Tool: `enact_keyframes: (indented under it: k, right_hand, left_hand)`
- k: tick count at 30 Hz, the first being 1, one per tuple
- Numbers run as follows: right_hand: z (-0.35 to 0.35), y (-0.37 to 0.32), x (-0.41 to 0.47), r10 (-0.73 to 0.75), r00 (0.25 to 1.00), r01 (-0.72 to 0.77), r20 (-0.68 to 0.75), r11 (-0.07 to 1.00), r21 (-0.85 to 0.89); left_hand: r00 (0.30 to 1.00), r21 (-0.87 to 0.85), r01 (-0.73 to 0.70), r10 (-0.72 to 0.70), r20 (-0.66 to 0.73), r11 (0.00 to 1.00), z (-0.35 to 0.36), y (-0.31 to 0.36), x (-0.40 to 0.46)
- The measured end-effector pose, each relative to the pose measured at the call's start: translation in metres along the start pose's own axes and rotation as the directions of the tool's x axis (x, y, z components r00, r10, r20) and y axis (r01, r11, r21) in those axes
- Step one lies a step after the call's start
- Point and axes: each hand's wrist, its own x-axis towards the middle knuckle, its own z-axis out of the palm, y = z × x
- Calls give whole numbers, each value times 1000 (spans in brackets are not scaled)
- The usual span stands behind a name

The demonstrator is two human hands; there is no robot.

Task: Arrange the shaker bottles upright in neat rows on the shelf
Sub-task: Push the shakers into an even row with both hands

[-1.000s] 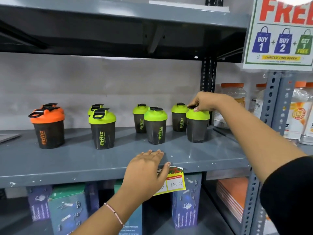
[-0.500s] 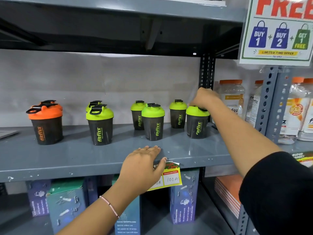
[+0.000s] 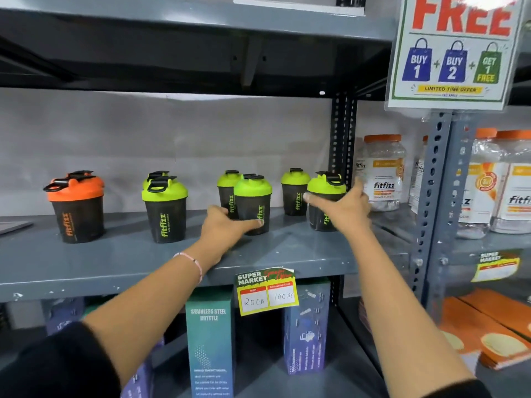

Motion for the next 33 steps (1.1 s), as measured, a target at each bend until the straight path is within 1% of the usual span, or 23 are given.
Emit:
enact_keyframes:
  k: [2, 3, 6, 9, 13, 15, 18, 22, 29, 33]
  right_hand:
    - [8, 17, -5, 56, 995, -52, 87, 998, -41]
    - [10, 23, -5, 64, 993, -60, 99, 997, -48]
    - [12, 31, 2, 84, 994, -81, 73, 996, -43]
    - [11, 31, 5, 96, 994, -92, 60, 994, -66]
    - [12, 28, 0, 64, 993, -50, 100, 989, -138]
    - [15, 25, -4, 20, 989, 5, 147, 986, -167]
    - [18, 22, -11, -67, 978, 112, 198, 968, -223]
    - [17, 20, -15, -119, 957, 167, 265, 972, -166]
    - [18, 22, -13, -149, 949, 189, 278, 975, -121]
    - [16, 23, -13, -131, 953, 166, 273, 980, -111]
  left_hand:
    - [999, -52, 3, 0, 47, 999, 11, 5, 9]
    - [999, -36, 2, 0, 52, 999, 16, 5, 13]
    - [999, 59, -9, 7, 34, 998, 26, 2, 20]
    - [1000, 82, 1, -3, 24, 997, 26, -3, 26]
    - [1000, 131, 9, -11, 16, 991, 13, -11, 32]
    - [1000, 133, 25, -27, 14, 991, 2, -16, 37]
    - [998, 125, 38, -44, 49, 991, -14, -24, 42]
    - [997, 101, 35, -42, 67, 994, -22, -27, 42]
    - [996, 93, 28, -36, 87, 995, -24, -26, 38]
    - [993, 137, -30, 14, 115, 990, -27, -22, 29]
